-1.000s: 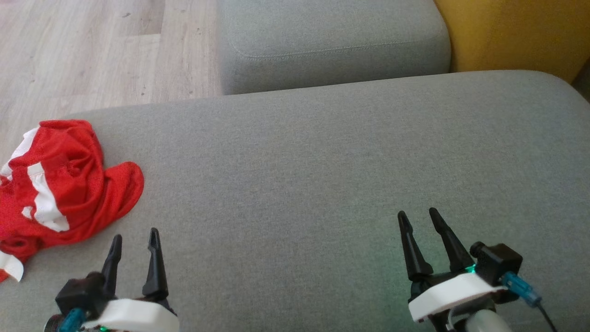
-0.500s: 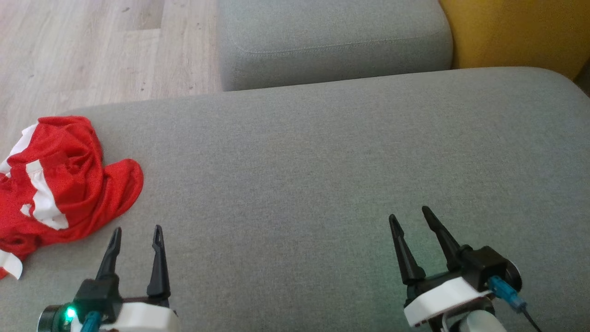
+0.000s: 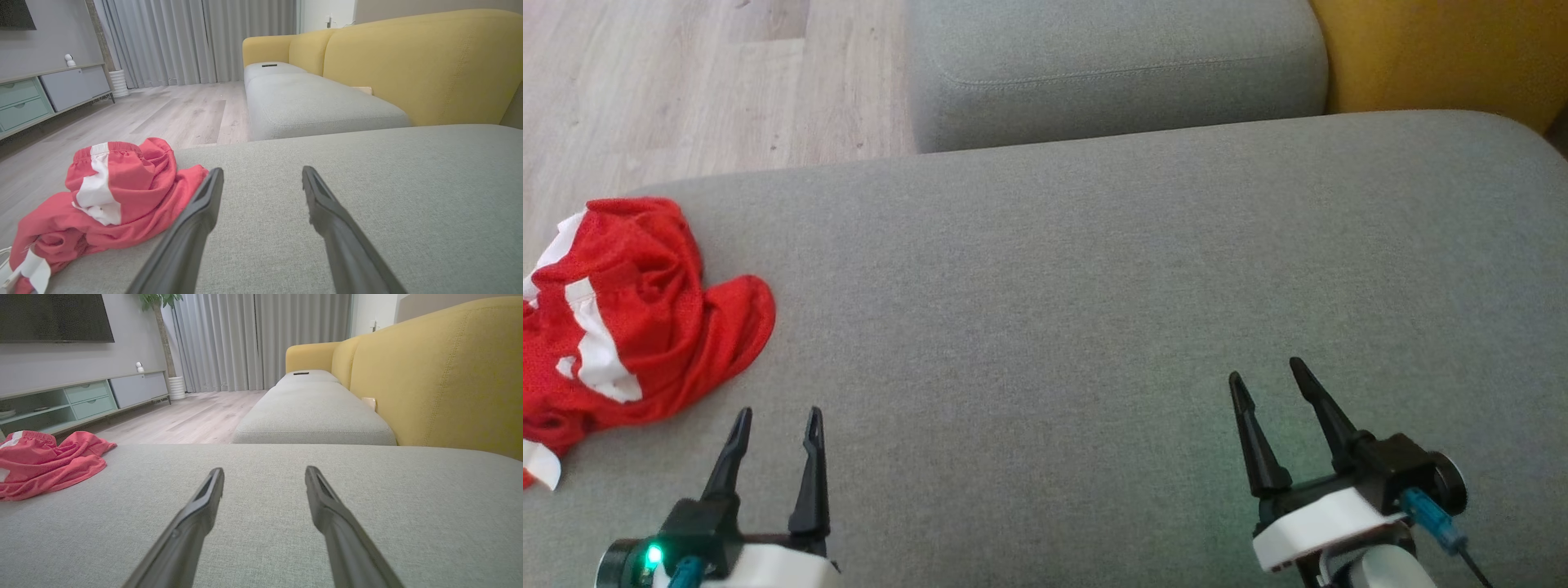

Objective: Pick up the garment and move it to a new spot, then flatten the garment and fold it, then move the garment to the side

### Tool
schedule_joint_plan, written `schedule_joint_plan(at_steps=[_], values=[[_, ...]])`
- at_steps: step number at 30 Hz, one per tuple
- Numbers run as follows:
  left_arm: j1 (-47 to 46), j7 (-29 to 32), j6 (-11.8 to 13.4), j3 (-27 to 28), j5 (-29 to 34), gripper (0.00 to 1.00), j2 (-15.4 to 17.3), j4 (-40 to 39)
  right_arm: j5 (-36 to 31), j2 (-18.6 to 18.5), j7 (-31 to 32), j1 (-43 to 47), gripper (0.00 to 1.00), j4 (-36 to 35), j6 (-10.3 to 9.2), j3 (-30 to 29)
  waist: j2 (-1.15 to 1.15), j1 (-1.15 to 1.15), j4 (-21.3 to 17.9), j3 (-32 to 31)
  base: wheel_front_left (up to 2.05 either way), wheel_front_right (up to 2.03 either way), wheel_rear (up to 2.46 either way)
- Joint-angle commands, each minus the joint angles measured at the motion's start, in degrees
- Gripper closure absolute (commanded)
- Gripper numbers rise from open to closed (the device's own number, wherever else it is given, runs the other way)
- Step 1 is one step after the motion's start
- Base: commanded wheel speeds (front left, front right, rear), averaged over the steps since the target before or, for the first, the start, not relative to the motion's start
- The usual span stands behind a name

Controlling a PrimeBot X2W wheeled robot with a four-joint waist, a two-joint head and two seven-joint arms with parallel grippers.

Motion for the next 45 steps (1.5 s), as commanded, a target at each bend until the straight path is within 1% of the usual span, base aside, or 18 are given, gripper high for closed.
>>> schedule_joint_plan(at_steps=[1, 8, 14, 26, 32, 35, 39, 42, 45], values=[[-1.9, -0.7, -0.1, 2.6, 0.3, 0.0, 0.1, -1.5, -0.1, -0.4, -0.6, -3.5, 0.0, -1.8, 0.44, 1.1, 0.0, 0.0, 0.1, 0.0, 0.0, 0.0, 0.0], [-2.0, -0.7, -1.4, 3.7, 0.3, 0.0, -0.9, -0.9, -0.1, -0.4, -0.6, -3.1, 0.0, -1.7, 0.44, 0.5, 0.0, 0.0, 1.4, 0.1, 0.0, 0.0, 0.0], [-2.0, -0.7, -1.8, 5.2, -0.4, 0.0, -1.8, -0.4, -0.5, -0.4, -0.6, -1.6, 0.0, -1.8, 0.44, -0.4, 0.0, 0.0, 6.1, 0.6, 0.0, 0.0, 0.0], [0.3, -0.7, -1.3, 7.9, -0.3, 0.0, -2.4, -1.5, 0.4, -0.4, -0.6, 0.5, 0.0, -2.2, 0.44, 0.3, 0.0, 0.0, 17.3, -0.9, 0.0, 0.0, 0.0], [1.7, -0.7, -1.1, 9.4, 0.2, 0.0, -2.4, -2.7, 0.9, -0.4, -0.6, 1.2, 0.0, -2.0, 0.44, 0.8, 0.0, 0.0, 21.7, -1.4, 0.0, 0.0, 0.0], [2.1, -0.7, -1.2, 9.7, 0.6, 0.0, -2.4, -3.1, 0.9, -0.4, -0.6, 1.3, 0.0, -2.0, 0.44, 0.9, 0.0, 0.0, 23.2, -1.3, 0.0, 0.0, 0.0], [2.4, -0.7, -1.2, 10.4, 0.5, 0.0, -2.4, -3.9, 0.7, -0.4, -0.6, 1.5, 0.0, -2.1, 0.44, 0.9, 0.0, 0.0, 24.1, -0.9, 0.0, 0.0, 0.0], [1.8, -0.7, -2.0, 11.2, -0.3, 0.0, -2.4, -5.6, 0.1, -0.4, -0.6, 1.4, 0.0, -2.2, 0.44, 0.7, 0.0, 0.0, 24.8, 0.2, 0.0, 0.0, 0.0], [-0.3, -0.7, -3.0, 11.4, 1.0, 0.0, -1.5, -8.6, -1.2, -0.4, -0.6, 0.9, 0.0, -2.3, 0.44, 0.2, 0.0, 0.0, 25.2, 2.3, 0.0, 0.0, 0.0]])
